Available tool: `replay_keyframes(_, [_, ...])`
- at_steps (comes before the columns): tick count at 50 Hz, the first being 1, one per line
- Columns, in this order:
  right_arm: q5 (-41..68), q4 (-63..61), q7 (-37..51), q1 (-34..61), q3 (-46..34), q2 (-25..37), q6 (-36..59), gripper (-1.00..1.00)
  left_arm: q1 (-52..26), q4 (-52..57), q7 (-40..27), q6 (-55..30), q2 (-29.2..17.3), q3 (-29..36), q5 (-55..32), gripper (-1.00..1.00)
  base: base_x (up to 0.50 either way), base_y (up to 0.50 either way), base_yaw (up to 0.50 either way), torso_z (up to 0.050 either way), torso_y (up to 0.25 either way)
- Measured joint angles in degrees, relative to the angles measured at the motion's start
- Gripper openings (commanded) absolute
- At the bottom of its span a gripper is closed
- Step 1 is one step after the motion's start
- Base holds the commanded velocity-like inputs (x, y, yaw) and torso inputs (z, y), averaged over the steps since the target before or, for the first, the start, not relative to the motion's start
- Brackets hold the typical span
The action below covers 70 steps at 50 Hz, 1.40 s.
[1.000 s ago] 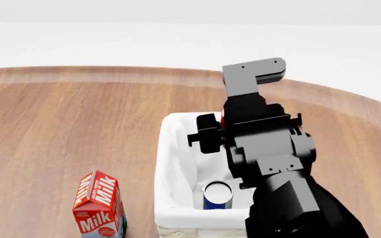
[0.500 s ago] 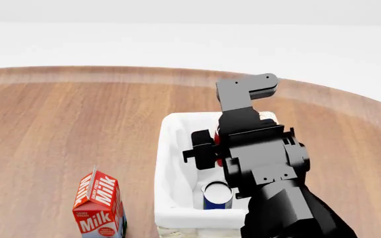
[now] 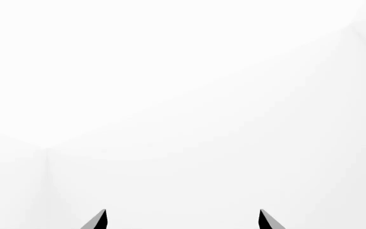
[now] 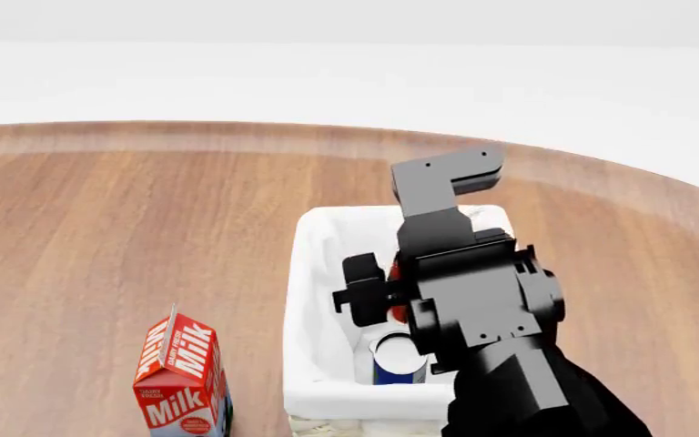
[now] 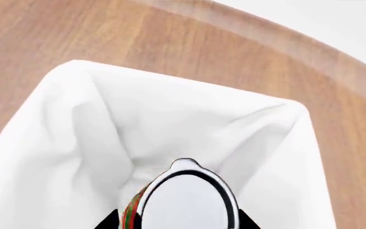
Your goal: Pick up the alphabet soup and the tomato sauce, and put them in the basket.
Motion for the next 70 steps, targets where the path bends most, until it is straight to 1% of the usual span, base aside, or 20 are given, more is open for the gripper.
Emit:
replay_keyframes(20, [-0.31, -0.27, -1.93, 0.74, -0.89, 0.06, 0.16, 1.00, 0.52, 0.00, -0.17, 0.38, 0.00, -0.10, -0.18, 1.00, 0.00, 0.00, 0.00, 0.000, 0.000])
replay_keyframes(26, [0.75, -6.76, -2.55, -0.03, -0.40, 2.15, 0.32, 1.00, 0.41, 0.00, -0.13, 0.28, 0.00, -0.06, -0.16, 1.00, 0.00, 0.00, 0.00, 0.000, 0.000])
replay_keyframes(33, [1.14, -13.76, -0.95, -1.10, 0.60, 4.41, -2.40, 1.00, 0.07, 0.00, -0.01, 0.00, 0.00, 0.06, -0.01, 1.00, 0.00, 0.00, 0.00, 0.000, 0.000])
replay_keyframes(47, [0.61, -21.98, 5.53, -3.08, 4.79, 7.42, -14.24, 1.00, 0.04, 0.00, -0.05, -0.01, 0.00, 0.22, 0.10, 1.00, 0.00, 0.00, 0.00, 0.000, 0.000])
replay_keyframes(70, [-2.91, -31.70, 14.26, -7.38, 10.02, 10.47, -35.14, 1.00, 0.33, 0.00, -0.14, 0.28, 0.00, 0.22, 0.16, 1.00, 0.00, 0.00, 0.00, 0.000, 0.000])
